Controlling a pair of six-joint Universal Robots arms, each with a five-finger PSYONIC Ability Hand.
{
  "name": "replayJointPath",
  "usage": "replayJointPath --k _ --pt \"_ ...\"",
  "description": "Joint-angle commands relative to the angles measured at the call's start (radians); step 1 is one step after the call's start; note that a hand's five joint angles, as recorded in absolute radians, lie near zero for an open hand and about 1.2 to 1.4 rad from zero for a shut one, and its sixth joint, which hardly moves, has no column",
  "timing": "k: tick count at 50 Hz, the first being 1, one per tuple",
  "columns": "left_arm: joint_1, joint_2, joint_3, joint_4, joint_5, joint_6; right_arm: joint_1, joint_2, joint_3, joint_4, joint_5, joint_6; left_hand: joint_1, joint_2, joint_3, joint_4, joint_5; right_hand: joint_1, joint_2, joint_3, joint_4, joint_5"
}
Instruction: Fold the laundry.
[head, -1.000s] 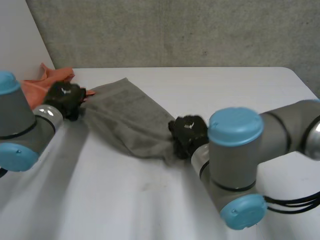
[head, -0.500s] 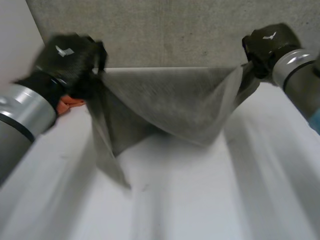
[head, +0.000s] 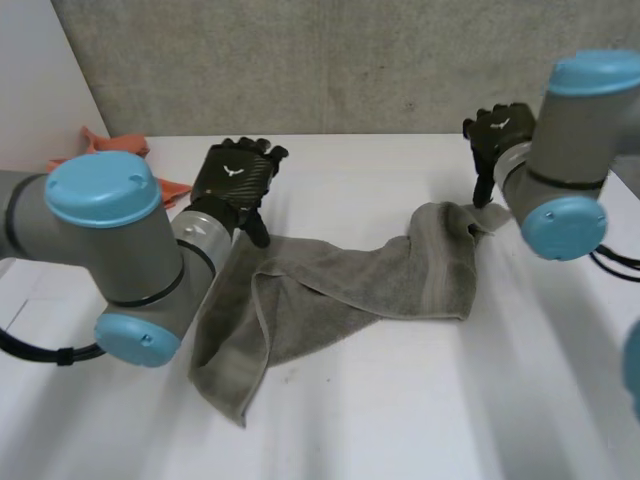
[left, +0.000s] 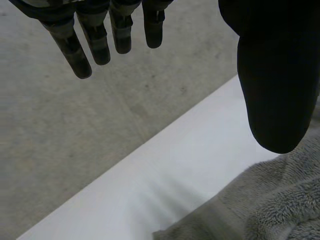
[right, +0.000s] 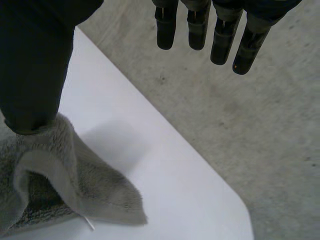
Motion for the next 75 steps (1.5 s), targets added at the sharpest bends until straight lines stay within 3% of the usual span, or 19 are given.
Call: replayJointPath --k 1,8,12,17,28,38,44,48,53,58,59,64,69,75 --pt "-0.019 0.23 -0.184 -0.145 -0.067 -0.07 -0.009 -0.332 0.355 0.042 -0.028 -0.058 0.006 -0.005 -0.012 -0.004 -0.023 -0.025 -0.042 -0.035 -0.057 -0.058" --pt "-0.006 0.364 -0.323 -0.334 -0.116 -0.264 -0.006 -0.487 0.711 0.037 -0.162 -0.104 0.097 0.086 0.079 0.087 0.068 -0.025 -0.042 -0.035 -0.057 -0.058" --pt "-0.004 0.376 -0.386 -0.4 -0.156 -0.301 -0.007 -0.489 0.83 0.011 -0.209 -0.081 0.121 0.11 0.102 0.111 0.091 0.047 0.03 0.036 0.015 0.014" --pt "0.001 0.366 -0.451 -0.409 -0.205 -0.313 0.004 -0.463 0.928 -0.158 -0.216 0.014 0.191 0.18 0.173 0.181 0.162 0.094 0.077 0.083 0.062 0.061" --pt "-0.004 0.225 -0.454 -0.348 -0.213 -0.316 -0.003 -0.286 0.885 -0.295 -0.231 0.06 0.505 0.494 0.487 0.495 0.476 0.258 0.241 0.248 0.226 0.225" --pt "-0.007 0.132 -0.396 -0.33 -0.216 -0.314 -0.009 -0.209 0.815 -0.338 -0.219 0.063 0.523 0.512 0.505 0.513 0.493 0.543 0.525 0.532 0.51 0.51" --pt "-0.006 0.116 -0.366 -0.267 -0.24 -0.305 -0.009 -0.203 0.79 -0.391 -0.217 0.057 1.205 1.194 1.187 1.195 1.176 1.196 1.179 1.186 1.164 1.164" --pt "-0.007 0.116 -0.337 -0.251 -0.25 -0.293 -0.009 -0.19 0.75 -0.389 -0.206 0.052 1.207 1.196 1.188 1.197 1.177 1.197 1.18 1.186 1.164 1.164" --pt "-0.004 0.129 -0.287 -0.262 -0.248 -0.279 -0.01 -0.212 0.706 -0.345 -0.202 0.031 1.207 1.196 1.188 1.197 1.177 1.197 1.18 1.186 1.164 1.164" --pt "0.037 0.232 -0.239 -0.296 -0.241 -0.233 -0.041 -0.375 0.655 -0.144 -0.205 -0.09 1.207 1.196 1.188 1.197 1.177 1.197 1.18 1.186 1.164 1.164" --pt "0.086 0.307 -0.221 -0.316 -0.231 -0.177 -0.059 -0.428 0.644 -0.089 -0.206 -0.13 1.207 1.196 1.188 1.197 1.177 1.197 1.18 1.186 1.164 1.164" --pt "0.137 0.398 -0.193 -0.326 -0.17 -0.083 -0.11 -0.567 0.589 0.069 -0.213 -0.271 1.207 1.196 1.188 1.197 1.177 1.197 1.18 1.186 1.164 1.164" --pt "0.149 0.435 -0.17 -0.371 -0.066 0.007 -0.115 -0.619 0.577 0.238 -0.211 -0.394 1.207 1.196 1.188 1.197 1.177 1.197 1.18 1.186 1.164 1.164" --pt "0.186 0.409 -0.164 -0.429 -0.043 0.142 -0.125 -0.624 0.592 0.392 -0.214 -0.483 1.207 1.196 1.188 1.197 1.177 1.197 1.18 1.186 1.164 1.164"
